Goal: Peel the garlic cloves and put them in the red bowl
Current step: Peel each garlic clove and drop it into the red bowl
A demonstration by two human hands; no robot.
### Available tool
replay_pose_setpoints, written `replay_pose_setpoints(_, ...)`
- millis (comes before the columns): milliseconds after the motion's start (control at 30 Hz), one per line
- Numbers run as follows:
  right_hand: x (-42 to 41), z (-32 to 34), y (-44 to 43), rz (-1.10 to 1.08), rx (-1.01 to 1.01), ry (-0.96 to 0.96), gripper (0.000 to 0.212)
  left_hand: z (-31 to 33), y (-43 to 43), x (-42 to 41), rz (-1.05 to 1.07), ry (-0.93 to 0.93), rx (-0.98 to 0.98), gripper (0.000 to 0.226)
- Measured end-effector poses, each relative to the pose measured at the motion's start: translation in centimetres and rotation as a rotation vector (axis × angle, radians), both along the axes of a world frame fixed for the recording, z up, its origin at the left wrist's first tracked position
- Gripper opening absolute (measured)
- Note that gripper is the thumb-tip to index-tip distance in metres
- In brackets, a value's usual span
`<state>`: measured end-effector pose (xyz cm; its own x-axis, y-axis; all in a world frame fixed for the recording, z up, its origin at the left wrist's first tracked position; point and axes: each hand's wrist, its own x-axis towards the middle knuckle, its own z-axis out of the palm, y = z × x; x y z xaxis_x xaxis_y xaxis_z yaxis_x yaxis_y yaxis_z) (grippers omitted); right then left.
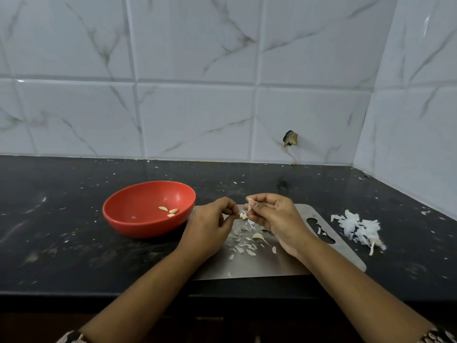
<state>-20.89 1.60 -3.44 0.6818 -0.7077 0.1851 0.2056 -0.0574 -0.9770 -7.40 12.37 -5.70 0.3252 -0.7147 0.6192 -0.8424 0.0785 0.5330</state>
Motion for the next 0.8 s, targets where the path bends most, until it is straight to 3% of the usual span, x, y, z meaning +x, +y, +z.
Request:
replay_pose_setpoints(233,-0.04,0.14,0.65,0.123,-0.053,0.073,0.010,0.86,0.57,-0.49,0.040,-0.008,-0.091,0.004)
replay_pose_setpoints(367,-0.01,0.15,0.78,0.194,-0.047,0.072,0.009,0.98,0.79,-0.60,0.047,-0.016,-0.175,0.010)
replay_pose_setpoints(800,-0.12,0.17,0.39,0.223,-0.036,0.087,0.018,0.76,0.76,-0.38,0.065,-0.070,-0.182,0.011)
